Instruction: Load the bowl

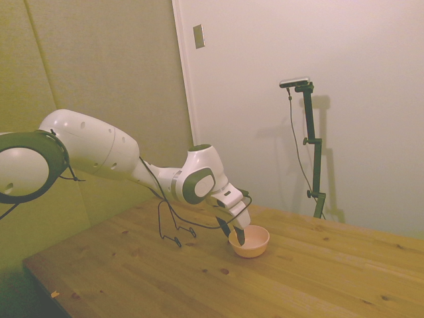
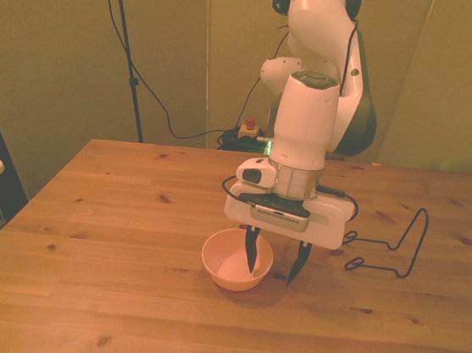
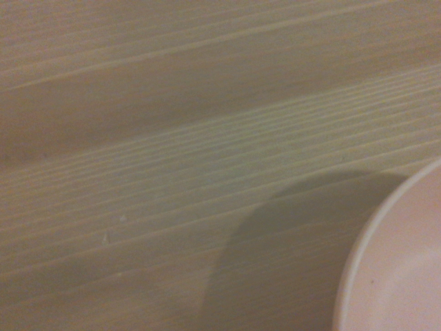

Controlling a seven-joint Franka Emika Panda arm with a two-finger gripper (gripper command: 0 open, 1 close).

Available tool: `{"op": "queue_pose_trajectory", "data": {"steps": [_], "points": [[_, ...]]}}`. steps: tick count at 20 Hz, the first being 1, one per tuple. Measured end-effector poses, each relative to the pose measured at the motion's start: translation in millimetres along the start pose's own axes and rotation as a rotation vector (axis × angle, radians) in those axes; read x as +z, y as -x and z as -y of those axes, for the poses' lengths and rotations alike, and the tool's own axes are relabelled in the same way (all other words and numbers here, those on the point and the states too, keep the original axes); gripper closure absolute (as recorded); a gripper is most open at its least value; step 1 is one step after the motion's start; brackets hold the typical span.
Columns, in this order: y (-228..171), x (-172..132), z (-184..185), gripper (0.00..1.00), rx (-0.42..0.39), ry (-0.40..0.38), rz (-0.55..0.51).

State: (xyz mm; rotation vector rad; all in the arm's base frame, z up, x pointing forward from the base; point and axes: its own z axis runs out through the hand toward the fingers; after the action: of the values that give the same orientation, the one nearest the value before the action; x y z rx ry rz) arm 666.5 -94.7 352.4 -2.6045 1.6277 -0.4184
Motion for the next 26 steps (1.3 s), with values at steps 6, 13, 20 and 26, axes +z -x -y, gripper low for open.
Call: {"op": "queue_pose_trajectory", "data": {"steps": [6,13,20,26], "points": [[0,0,0,1.0,0.014,-0.001,0.023],[3,-6,2,1.0,-0.013,-0.025,0.06],[14,-22,7,1.0,-0.034,-0.072,0.121],[52,-55,10,1.0,-0.015,-0.189,0.256]]}}
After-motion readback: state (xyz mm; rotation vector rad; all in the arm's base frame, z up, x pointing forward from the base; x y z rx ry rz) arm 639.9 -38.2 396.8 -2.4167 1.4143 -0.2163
